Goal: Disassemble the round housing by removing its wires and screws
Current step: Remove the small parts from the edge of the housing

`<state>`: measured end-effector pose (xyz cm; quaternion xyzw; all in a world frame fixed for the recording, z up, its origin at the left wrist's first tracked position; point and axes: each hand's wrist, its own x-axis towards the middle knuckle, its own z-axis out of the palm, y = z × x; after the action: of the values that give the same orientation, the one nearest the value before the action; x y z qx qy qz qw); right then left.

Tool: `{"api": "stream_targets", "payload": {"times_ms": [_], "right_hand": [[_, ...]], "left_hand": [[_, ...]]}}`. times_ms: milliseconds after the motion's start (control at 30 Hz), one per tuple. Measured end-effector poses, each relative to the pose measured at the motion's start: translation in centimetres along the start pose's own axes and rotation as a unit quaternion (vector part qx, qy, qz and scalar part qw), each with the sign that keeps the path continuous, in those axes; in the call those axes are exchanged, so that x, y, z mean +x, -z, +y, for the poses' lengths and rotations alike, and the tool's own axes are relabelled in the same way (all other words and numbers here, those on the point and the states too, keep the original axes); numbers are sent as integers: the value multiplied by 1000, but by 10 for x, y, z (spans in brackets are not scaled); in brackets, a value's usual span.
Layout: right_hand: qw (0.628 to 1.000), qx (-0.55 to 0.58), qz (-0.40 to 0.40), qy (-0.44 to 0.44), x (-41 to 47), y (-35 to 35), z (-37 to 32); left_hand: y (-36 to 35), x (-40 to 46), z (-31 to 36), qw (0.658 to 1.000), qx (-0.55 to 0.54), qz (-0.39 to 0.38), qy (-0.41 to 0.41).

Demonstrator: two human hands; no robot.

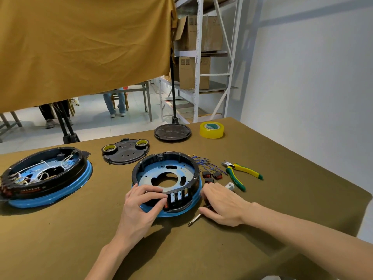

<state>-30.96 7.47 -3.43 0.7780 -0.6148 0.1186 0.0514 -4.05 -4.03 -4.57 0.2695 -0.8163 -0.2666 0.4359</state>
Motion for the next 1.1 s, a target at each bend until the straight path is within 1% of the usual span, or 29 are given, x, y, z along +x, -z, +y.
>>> {"api": "stream_targets", "payload": {"times_ms": [100, 200, 267, 333, 400, 433, 500, 633, 700, 767, 833, 900, 1000, 1100], "right_hand": [[998, 4, 56, 24, 6, 3, -14], [992, 60, 109, -16, 22, 7, -43], [990, 63, 125, -32, 36, 6, -64], [990, 35, 130, -32, 48, 3, -84], [989, 13, 137, -46, 56, -1, -94], [988, 21, 142, -59, 57, -3, -96], [985, 54, 148, -74, 54, -6, -96], [973, 126, 181, -73, 33, -1, -82], [963, 119, 224, -89, 24, 5, -61], [952, 75, 256, -151, 19, 13, -30], [949, 23, 225, -219, 16, 17, 1], [950, -24, 174, -257, 17, 18, 24], [953, -79, 89, -277, 24, 18, 42], [950, -81, 27, -300, 31, 16, 49]], "left_hand": [[0, 0, -1, 1000, -1, 4, -5], [-1, 1, -3, 1000, 3, 10, -7], [-2, 0, -6, 1000, 7, 7, -4], [-2, -1, -9, 1000, 4, 1, 3], [-1, -1, -9, 1000, -5, -1, 9], [-1, -2, -8, 1000, -6, 1, 9], [-1, -2, -7, 1000, -13, 9, 6], [-2, -2, -6, 1000, 0, 23, -11], [-4, -1, -6, 999, 16, 32, -17], [-6, -1, -5, 999, 33, 36, -21], [-8, 0, -6, 998, 43, 36, -23], [-8, 0, -7, 998, 49, 32, -23], [-8, -1, -8, 998, 56, 25, -21], [-8, -1, -7, 998, 61, 22, -17]]}}
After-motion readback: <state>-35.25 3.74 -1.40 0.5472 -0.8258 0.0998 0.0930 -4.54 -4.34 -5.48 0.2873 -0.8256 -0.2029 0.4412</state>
